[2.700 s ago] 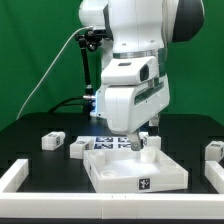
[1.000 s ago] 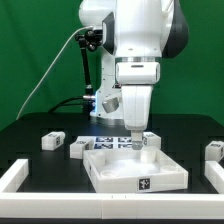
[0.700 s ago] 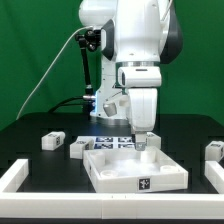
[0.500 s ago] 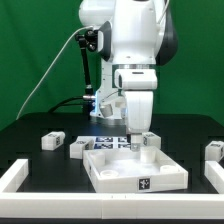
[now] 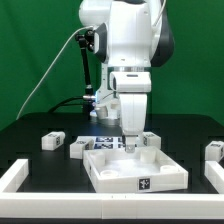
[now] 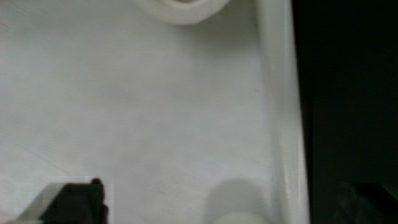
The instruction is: Assemble one leg
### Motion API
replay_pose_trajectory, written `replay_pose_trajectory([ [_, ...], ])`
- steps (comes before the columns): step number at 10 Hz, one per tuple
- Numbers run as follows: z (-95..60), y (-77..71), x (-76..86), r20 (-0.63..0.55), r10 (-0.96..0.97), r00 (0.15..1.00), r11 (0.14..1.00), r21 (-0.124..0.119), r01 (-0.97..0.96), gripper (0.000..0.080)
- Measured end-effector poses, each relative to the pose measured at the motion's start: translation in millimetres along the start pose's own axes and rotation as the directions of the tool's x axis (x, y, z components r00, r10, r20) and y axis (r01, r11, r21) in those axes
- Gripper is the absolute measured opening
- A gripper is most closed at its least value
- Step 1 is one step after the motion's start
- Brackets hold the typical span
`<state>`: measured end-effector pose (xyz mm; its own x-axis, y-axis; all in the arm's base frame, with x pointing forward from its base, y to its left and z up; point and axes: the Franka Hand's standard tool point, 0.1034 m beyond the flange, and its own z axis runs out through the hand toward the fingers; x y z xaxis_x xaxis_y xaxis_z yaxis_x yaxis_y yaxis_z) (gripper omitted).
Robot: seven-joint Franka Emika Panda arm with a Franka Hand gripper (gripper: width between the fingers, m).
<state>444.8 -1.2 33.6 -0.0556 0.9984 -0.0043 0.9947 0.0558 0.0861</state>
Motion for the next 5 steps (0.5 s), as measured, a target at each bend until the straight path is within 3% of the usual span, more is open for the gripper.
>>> replay_pose_trajectory([
  [1,9.8,-9.5,-3.0,-0.011,-0.033,0.999,0.999,0.003,0.033,0.065],
  [3,21.9,-25.2,-7.6,-0.02,-0.069,0.997,0.997,0.031,0.069,0.065],
  [5,24.5,-28.3,-6.1,-0.023,-0.07,0.997,0.997,0.038,0.071,0.065],
])
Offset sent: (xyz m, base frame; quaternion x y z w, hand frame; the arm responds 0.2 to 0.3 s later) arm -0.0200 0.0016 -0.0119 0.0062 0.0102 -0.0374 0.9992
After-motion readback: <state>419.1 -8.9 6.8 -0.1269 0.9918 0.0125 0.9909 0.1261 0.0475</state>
